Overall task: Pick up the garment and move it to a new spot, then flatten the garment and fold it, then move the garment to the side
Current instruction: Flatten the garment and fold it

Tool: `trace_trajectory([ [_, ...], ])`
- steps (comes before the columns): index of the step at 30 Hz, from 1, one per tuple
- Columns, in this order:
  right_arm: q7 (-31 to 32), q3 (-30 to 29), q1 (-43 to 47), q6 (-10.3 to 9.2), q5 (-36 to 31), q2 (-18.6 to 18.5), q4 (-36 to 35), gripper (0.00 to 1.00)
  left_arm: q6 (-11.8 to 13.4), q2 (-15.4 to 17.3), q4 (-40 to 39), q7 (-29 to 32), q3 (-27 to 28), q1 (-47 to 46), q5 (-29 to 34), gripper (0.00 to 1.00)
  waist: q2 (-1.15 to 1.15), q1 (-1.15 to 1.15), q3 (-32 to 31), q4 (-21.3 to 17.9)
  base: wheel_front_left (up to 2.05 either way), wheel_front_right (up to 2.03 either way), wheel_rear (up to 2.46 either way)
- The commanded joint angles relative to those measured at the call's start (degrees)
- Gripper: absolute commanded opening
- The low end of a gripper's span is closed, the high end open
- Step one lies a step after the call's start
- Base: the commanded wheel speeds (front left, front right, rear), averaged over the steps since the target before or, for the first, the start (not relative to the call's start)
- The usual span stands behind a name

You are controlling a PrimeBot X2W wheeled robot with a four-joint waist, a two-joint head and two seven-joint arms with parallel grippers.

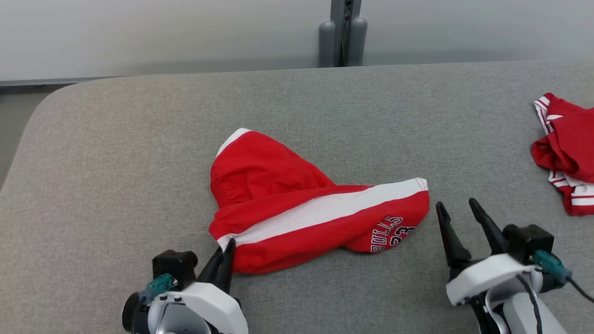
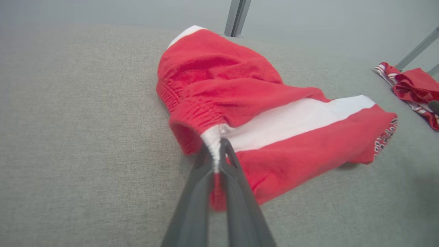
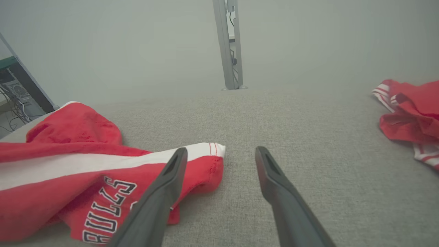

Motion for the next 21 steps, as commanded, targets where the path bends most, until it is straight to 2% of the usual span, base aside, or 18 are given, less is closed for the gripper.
trace_trajectory([
  [1,-0.3,0.5,-3.0,-0.02,2.4,-0.6,3.5,1.00,0.7,0.3,-1.3,0.5,-0.1,0.7,-0.2,0.00,0.00,0.00,0.4,0.7,0.00,0.00,0.00],
  [3,-0.3,1.6,-6.0,-0.02,4.8,-1.0,7.8,1.00,0.9,0.4,-2.4,0.9,-0.5,1.2,0.1,0.00,0.00,0.00,0.8,1.0,0.00,0.00,0.00],
  [4,-0.3,1.6,-6.0,-0.02,4.8,-1.0,7.8,1.00,0.9,0.4,-2.4,0.9,-0.5,1.2,0.1,0.00,0.00,0.00,0.8,1.0,0.00,0.00,0.00],
  [12,6.1,9.6,-18.0,-0.02,12.0,-3.9,21.2,1.00,1.8,0.7,-4.1,1.6,-1.3,1.4,0.8,0.00,0.00,0.00,2.2,2.1,0.00,0.00,0.00],
  [20,12.5,17.5,-22.9,-0.02,17.3,-6.2,26.1,0.99,1.3,0.7,-3.6,1.3,-1.7,0.8,0.7,0.00,0.00,0.00,2.1,3.3,0.00,0.00,0.00],
  [21,12.9,18.2,-23.1,-0.02,17.9,-6.4,26.4,0.78,1.3,0.7,-3.5,1.3,-1.7,0.8,0.7,0.00,0.00,0.00,2.0,3.4,0.00,0.00,0.00],
])
